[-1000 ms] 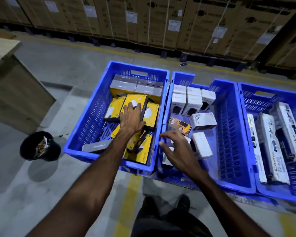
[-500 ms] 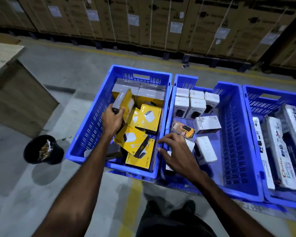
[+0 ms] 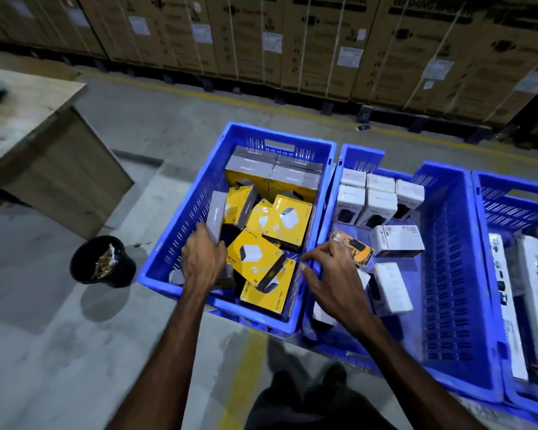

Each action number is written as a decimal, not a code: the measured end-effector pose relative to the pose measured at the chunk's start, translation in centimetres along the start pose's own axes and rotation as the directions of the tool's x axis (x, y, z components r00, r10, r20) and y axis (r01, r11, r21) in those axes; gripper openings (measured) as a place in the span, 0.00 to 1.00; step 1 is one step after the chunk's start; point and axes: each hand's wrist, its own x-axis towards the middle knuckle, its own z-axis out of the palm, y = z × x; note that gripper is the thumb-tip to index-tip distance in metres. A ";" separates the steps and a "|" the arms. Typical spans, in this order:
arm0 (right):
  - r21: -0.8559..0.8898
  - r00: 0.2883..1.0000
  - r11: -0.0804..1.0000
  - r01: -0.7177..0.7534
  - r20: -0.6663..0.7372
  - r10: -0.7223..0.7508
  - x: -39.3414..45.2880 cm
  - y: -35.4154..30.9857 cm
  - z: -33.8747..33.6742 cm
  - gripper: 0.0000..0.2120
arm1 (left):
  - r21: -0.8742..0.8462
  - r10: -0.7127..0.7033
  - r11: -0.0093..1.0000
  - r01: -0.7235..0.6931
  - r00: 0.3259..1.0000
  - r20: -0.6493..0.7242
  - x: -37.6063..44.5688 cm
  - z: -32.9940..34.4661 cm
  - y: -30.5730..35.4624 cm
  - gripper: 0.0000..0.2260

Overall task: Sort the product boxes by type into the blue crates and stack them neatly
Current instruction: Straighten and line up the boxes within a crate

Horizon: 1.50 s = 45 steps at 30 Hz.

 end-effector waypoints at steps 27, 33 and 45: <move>-0.107 0.991 0.992 -0.072 -0.122 0.059 10.6 1.0 2.4 0.09 | 0.150 0.348 0.918 -0.367 0.928 0.136 11.0 3.5 7.4 0.19; -0.207 0.960 0.960 -0.186 -0.245 0.133 11.6 -0.7 4.0 0.08 | 0.244 0.282 0.887 -0.392 0.879 0.385 14.2 6.4 4.7 0.37; -0.416 0.969 0.896 -0.157 -0.242 0.057 11.1 -1.4 5.3 0.11 | 0.339 0.042 0.914 -0.225 0.881 0.471 17.2 7.2 5.8 0.51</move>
